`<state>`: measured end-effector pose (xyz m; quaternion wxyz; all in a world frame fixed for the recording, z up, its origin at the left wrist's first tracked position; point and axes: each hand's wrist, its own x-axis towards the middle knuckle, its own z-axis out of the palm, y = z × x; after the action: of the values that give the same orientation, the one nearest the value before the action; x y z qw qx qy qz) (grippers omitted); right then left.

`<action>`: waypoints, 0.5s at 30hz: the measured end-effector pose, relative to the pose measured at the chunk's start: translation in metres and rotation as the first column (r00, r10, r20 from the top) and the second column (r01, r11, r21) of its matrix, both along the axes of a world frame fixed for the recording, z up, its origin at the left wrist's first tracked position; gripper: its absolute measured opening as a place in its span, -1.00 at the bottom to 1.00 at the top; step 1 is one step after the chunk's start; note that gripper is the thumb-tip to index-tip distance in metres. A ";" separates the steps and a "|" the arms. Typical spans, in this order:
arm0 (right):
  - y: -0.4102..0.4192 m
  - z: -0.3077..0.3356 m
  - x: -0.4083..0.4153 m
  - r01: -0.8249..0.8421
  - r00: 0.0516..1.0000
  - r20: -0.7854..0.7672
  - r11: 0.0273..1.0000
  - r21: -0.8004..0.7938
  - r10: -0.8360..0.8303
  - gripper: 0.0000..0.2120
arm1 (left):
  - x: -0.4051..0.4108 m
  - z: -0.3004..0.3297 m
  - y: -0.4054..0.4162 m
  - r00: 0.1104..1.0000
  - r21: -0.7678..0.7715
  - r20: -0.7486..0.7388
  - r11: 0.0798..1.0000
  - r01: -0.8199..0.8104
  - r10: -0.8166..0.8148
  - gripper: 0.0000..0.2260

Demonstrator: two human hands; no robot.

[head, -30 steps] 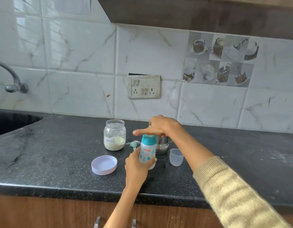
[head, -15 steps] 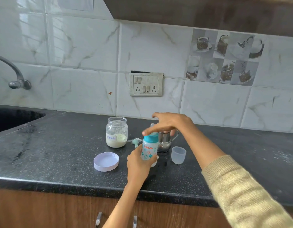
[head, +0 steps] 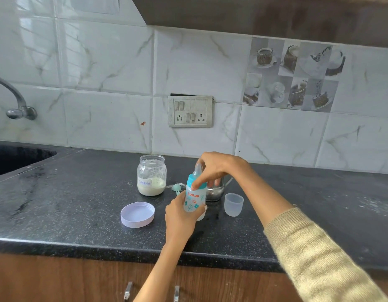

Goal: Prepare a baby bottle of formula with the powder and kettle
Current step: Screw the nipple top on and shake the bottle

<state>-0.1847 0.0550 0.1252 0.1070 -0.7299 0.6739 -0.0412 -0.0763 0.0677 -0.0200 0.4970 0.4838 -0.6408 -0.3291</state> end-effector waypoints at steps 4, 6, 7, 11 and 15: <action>-0.002 -0.008 0.000 0.065 0.998 -0.003 0.993 -0.094 -0.066 -0.50 | 0.000 0.000 0.000 1.000 0.004 -0.002 1.000 -0.001 0.001 -0.53; -0.001 -0.010 0.002 0.099 0.995 0.008 0.984 -0.145 -0.099 -0.49 | 0.000 0.000 -0.001 1.000 0.002 0.003 1.000 -0.005 0.005 -0.52; -0.001 -0.011 0.003 0.111 0.994 0.010 0.979 -0.173 -0.111 -0.50 | -0.001 0.000 -0.001 1.000 0.001 0.006 1.000 -0.006 0.006 -0.52; -0.002 -0.012 -0.003 0.135 0.990 0.058 0.983 -0.122 -0.129 -0.37 | -0.001 0.001 -0.001 1.000 0.001 0.007 1.000 -0.009 0.009 -0.51; 0.009 -0.010 -0.043 0.196 0.968 0.170 0.978 -0.066 -0.183 -0.33 | 0.000 -0.001 -0.002 1.000 -0.016 -0.003 1.000 -0.004 0.004 -0.54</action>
<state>-0.2281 0.0639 0.1154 0.1271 -0.6601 0.7273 -0.1384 -0.0764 0.0660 -0.0211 0.5024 0.4808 -0.6416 -0.3236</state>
